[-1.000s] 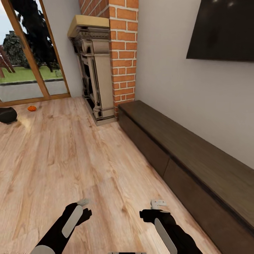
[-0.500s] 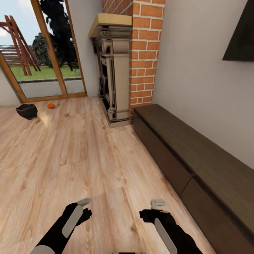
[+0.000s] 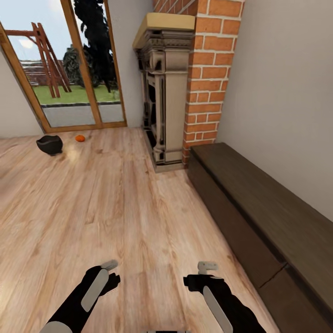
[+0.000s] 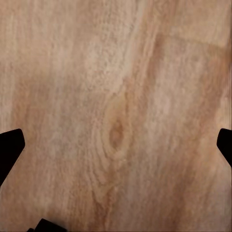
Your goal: Place each of the two pumpkins and all three candles from the living room inside a cabinet in the living room (use any cabinet), then make sure every cabinet is closed, and position the cauldron so it is next to a table in the living room.
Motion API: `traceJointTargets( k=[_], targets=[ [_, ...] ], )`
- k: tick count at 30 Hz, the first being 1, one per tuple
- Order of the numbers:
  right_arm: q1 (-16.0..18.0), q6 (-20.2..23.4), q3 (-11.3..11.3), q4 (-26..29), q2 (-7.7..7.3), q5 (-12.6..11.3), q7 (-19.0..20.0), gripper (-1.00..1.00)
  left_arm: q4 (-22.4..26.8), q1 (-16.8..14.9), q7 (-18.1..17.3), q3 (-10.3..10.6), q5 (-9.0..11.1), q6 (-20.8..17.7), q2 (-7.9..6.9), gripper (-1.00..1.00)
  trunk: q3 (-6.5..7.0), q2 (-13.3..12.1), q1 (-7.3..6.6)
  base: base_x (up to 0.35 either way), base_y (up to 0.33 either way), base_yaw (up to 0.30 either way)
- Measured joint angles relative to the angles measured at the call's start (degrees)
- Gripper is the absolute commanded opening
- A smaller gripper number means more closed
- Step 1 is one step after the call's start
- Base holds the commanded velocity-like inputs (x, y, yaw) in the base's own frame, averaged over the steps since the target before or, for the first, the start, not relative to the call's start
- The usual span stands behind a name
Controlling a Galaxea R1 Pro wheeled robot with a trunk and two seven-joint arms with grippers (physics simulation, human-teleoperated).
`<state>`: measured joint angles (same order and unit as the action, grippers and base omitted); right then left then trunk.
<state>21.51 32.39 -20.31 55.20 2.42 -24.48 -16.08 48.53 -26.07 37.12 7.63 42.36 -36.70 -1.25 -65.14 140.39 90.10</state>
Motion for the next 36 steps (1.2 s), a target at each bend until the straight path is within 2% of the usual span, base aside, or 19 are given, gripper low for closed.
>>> traceJointTargets(
  k=[23,36],
  targets=[
    [0.0,0.0,0.0,-0.4,0.17,0.0,-0.1,1.00,0.0,0.0,0.0,0.0,0.0,0.0,0.00,1.00,0.00,0.0,0.00,0.336,0.000,0.269],
    [0.0,0.0,0.0,-0.8,0.24,0.0,-0.1,1.00,0.0,0.0,0.0,0.0,0.0,0.0,0.03,1.00,0.00,0.0,0.04,0.044,0.000,0.273]
  ],
)
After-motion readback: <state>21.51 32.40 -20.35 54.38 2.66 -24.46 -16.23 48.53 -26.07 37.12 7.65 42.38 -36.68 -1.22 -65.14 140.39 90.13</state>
